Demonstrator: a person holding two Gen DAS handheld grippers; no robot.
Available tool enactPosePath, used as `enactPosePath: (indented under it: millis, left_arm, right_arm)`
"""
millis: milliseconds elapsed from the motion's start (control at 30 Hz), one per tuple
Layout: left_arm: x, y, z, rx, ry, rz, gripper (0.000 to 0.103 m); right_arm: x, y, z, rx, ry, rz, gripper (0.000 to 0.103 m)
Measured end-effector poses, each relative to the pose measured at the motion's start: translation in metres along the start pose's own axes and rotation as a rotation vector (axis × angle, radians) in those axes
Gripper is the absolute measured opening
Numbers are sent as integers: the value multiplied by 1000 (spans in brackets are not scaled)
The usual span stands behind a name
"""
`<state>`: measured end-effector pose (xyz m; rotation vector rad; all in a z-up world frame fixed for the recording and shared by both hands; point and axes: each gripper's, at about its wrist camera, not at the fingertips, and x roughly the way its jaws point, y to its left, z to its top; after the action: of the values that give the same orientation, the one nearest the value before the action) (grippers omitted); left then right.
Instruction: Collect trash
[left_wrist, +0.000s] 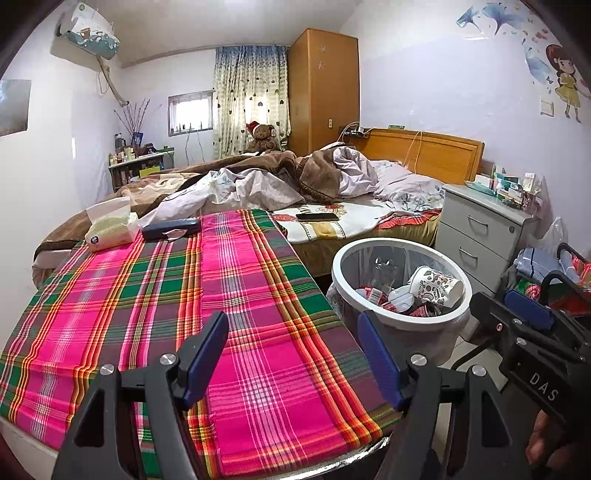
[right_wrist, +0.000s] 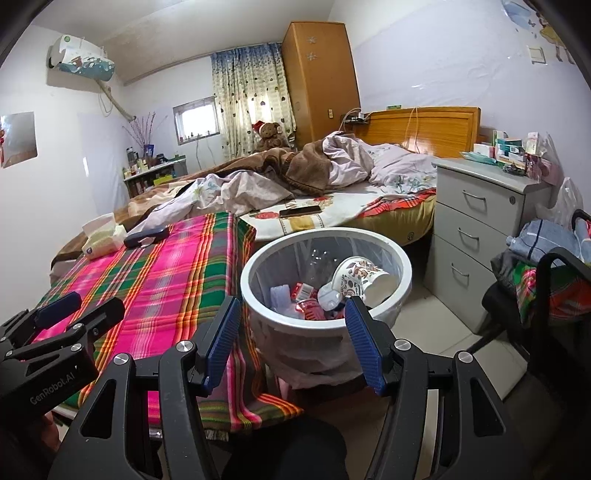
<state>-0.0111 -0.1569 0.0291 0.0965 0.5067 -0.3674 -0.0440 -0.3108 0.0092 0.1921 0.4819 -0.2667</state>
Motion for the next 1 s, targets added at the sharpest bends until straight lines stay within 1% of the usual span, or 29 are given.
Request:
enactPosePath:
  millis: [233, 433, 1000]
  left_arm:
    - [-10, -3, 0, 0, -21, -2, 74]
    - [-13, -3, 0, -12, -12, -6, 74]
    - [-18, -2, 1, -19, -12, 0, 74]
  right_arm:
    - [-5, 1, -4, 6, -1, 17, 61]
    - [-9, 3, -4, 2, -14, 17, 61]
    - [-11, 5, -6, -4, -15, 21, 61]
